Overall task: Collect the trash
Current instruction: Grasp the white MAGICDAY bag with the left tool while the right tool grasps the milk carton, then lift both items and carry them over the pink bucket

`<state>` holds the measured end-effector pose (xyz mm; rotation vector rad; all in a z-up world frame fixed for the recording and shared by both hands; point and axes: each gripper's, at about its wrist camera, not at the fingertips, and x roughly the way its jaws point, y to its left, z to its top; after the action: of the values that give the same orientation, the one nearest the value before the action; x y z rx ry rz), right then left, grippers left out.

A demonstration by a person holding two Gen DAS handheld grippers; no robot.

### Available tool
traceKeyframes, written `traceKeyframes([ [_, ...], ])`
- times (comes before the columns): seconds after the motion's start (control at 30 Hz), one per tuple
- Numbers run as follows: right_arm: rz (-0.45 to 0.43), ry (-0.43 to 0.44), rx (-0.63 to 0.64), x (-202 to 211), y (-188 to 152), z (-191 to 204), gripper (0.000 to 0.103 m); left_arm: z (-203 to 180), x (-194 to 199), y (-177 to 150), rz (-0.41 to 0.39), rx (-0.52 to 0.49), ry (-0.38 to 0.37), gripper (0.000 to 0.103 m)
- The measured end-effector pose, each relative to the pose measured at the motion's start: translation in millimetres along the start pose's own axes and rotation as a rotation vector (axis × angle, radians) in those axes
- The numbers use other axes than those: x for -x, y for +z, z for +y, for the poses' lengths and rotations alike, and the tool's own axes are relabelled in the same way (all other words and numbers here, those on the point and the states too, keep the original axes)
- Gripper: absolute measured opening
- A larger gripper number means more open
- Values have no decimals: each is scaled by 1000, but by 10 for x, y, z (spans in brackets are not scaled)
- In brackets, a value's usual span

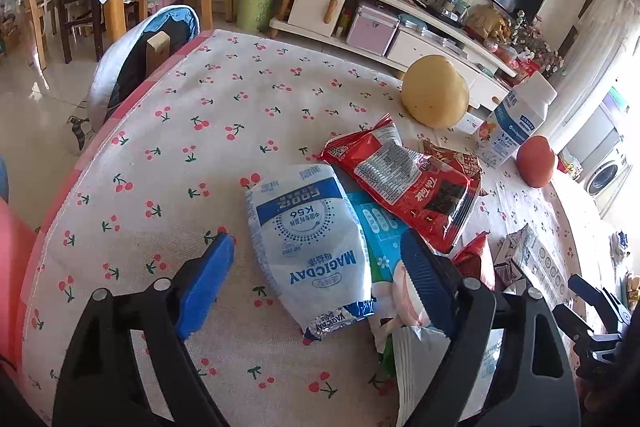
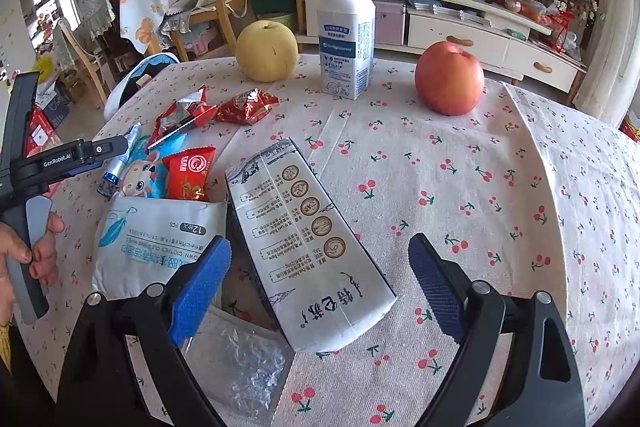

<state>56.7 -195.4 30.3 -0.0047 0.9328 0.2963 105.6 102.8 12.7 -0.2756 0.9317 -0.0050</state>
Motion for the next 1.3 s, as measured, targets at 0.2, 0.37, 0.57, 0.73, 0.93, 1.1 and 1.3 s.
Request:
traceKeyframes([
  [0.2, 21, 4, 11, -133, 17, -6, 90, -17, -49, -19, 14, -4, 8, 76],
  [0.37, 32, 14, 15, -186, 14, 4, 90, -27, -77, -41, 18, -10, 17, 69],
  [0.57, 28, 28, 18, -180, 11, 12, 90, -36, -76, -45, 16, -10, 15, 61],
  [0.73, 35, 39, 17, -171, -2, 17, 78, -27, -66, -59, 16, -11, 11, 61],
  [0.93, 27, 49, 19, -121, -15, 32, 65, 4, -25, -91, 14, -1, 5, 60],
  [1.1, 25, 43, 18, -88, -42, 52, 61, 78, 65, -105, -2, 25, -8, 60],
  [1.3, 14, 22, 16, -40, -84, 82, 60, 153, 205, -149, -23, 50, -27, 60],
])
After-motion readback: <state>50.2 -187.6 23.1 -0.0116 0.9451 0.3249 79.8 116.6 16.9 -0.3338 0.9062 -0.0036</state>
